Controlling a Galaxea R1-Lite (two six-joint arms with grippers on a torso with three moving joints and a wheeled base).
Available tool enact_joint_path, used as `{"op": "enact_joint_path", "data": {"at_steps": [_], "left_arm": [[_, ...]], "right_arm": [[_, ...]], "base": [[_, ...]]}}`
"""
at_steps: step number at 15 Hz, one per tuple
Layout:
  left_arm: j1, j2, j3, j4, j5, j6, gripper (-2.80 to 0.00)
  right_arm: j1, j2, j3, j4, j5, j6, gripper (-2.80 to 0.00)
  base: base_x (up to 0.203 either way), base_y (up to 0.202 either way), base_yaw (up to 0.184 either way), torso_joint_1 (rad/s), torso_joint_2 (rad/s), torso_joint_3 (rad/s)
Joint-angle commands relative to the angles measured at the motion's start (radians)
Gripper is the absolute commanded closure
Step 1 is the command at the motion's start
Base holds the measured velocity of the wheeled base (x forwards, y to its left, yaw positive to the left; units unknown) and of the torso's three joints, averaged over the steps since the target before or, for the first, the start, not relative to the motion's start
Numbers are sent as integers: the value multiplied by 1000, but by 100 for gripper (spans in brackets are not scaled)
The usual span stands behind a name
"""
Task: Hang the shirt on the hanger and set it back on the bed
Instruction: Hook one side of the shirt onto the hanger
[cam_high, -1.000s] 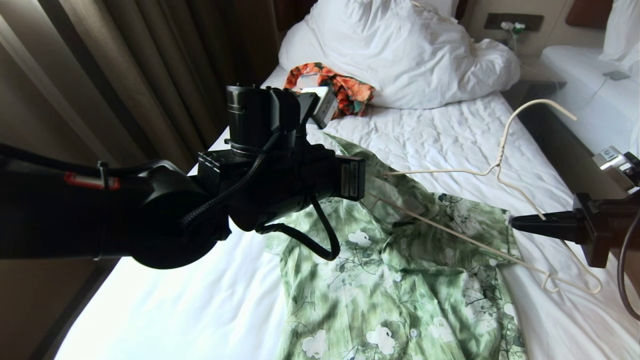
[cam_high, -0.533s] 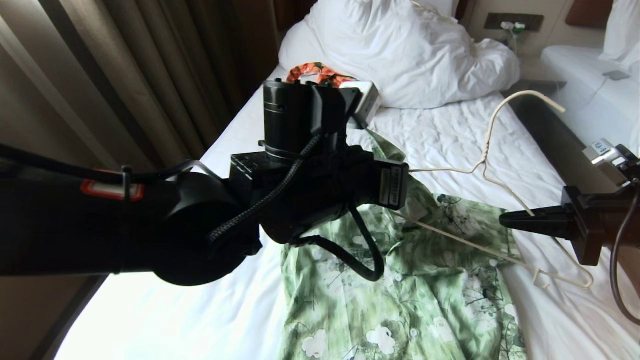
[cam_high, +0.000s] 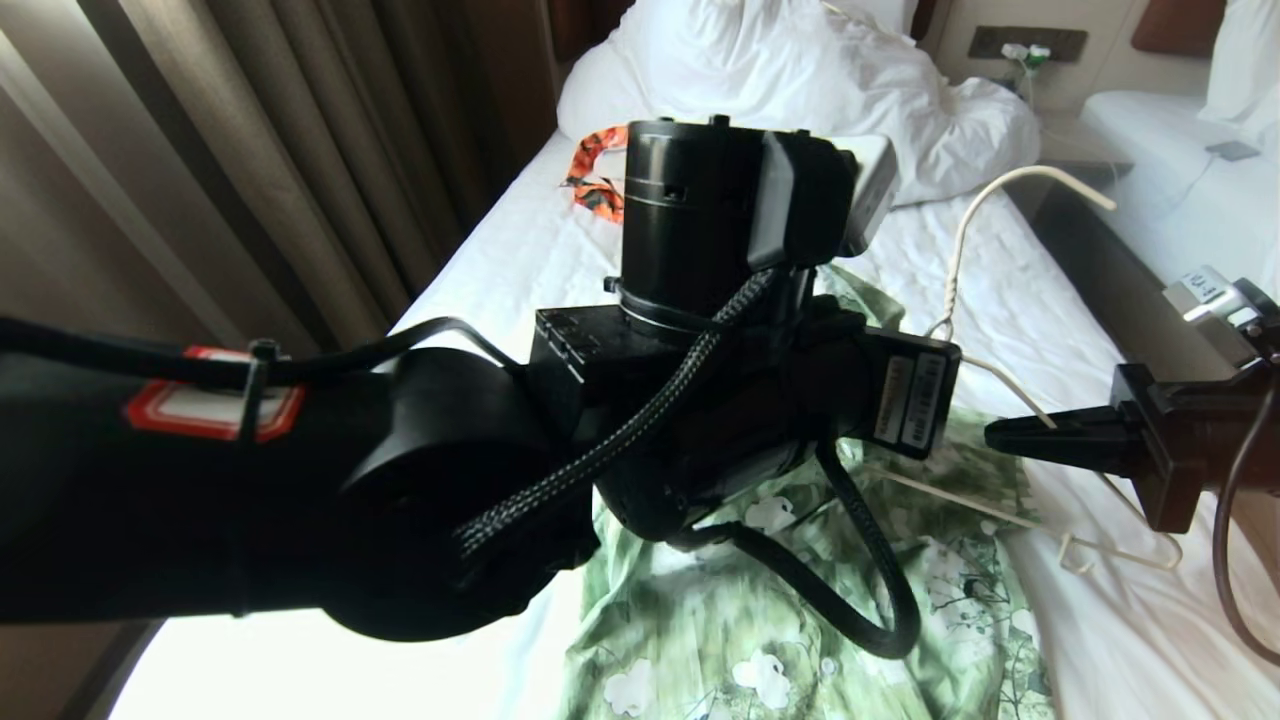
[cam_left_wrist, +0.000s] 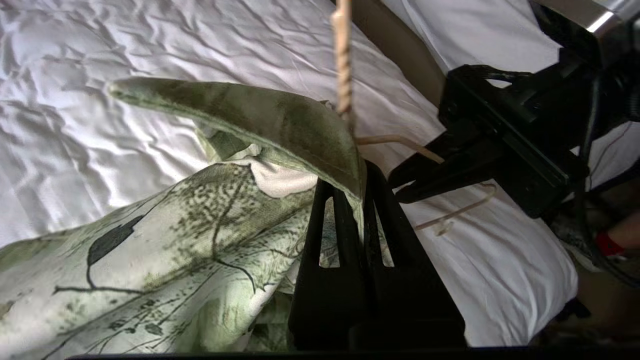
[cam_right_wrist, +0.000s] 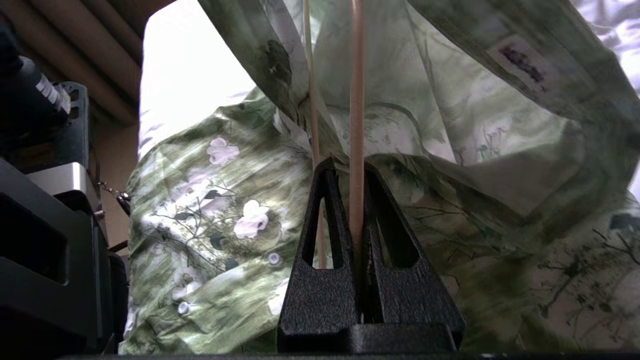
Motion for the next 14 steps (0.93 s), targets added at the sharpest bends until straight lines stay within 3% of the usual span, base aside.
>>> {"op": "enact_joint_path", "data": {"at_steps": [1, 7, 14], "left_arm": [[-37, -8, -18, 21, 1, -3, 0], [-157, -37, 39, 20, 21, -2, 0], [-150, -27, 76, 15, 24, 4, 0]], "right_arm": [[60, -29, 3, -1, 3, -2, 0], [110, -57, 59, -1, 4, 0, 0], [136, -58, 106, -4, 6, -3, 0]], "base": [[0, 0, 0, 0, 0, 0], [0, 0, 0, 0, 0, 0], [0, 0, 0, 0, 0, 0]]}}
